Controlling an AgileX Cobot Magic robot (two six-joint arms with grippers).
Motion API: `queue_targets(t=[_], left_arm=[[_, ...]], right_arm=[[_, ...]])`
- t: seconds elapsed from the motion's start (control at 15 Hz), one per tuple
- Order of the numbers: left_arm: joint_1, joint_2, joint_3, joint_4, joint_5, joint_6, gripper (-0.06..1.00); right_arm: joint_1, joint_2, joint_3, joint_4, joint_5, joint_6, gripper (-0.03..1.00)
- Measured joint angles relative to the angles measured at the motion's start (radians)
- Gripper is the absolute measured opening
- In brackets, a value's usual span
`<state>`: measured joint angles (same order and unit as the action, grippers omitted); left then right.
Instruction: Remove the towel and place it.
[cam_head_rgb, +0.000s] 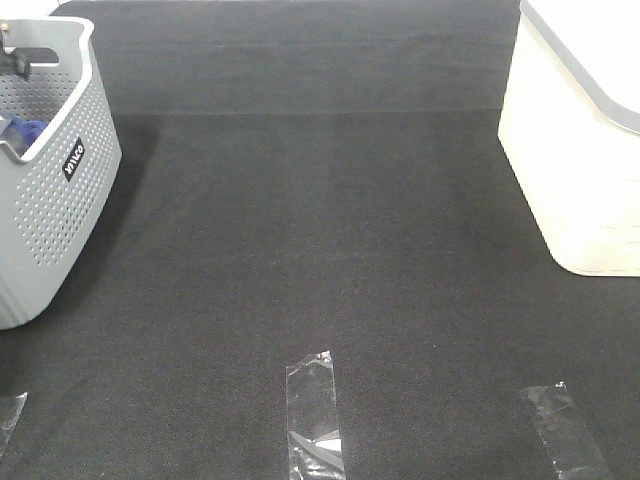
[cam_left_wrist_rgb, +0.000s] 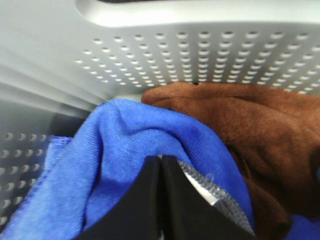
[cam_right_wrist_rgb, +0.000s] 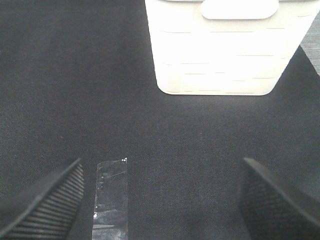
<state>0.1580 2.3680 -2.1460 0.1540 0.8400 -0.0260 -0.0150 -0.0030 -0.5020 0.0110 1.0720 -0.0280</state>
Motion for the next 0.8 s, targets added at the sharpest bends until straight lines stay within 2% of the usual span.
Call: queue_targets(t=[0.2,0.33,0.53,0.8], left_arm=[[0.000,-0.069,0.000,-0.025,0.004,0.038,0.00],[-0.002,-0.123,0.000,-0.091,0.032,0.090,0.00],[-0.019,-0.233,0.000,-0.139,0.046,0.126,0.00],[-0.050,-0.369,0.000,-0.154,0.044,0.140,0.00]], right_arm=[[0.000,0.000,0.000,0.000,0.000,0.000,0.78],[0.000,0.000,0.000,0.000,0.000,0.000,0.78],[0.000,0.000,0.000,0.000,0.000,0.000,0.78],[0.000,0.000,0.000,-0.001,0.000,0.000,0.78]])
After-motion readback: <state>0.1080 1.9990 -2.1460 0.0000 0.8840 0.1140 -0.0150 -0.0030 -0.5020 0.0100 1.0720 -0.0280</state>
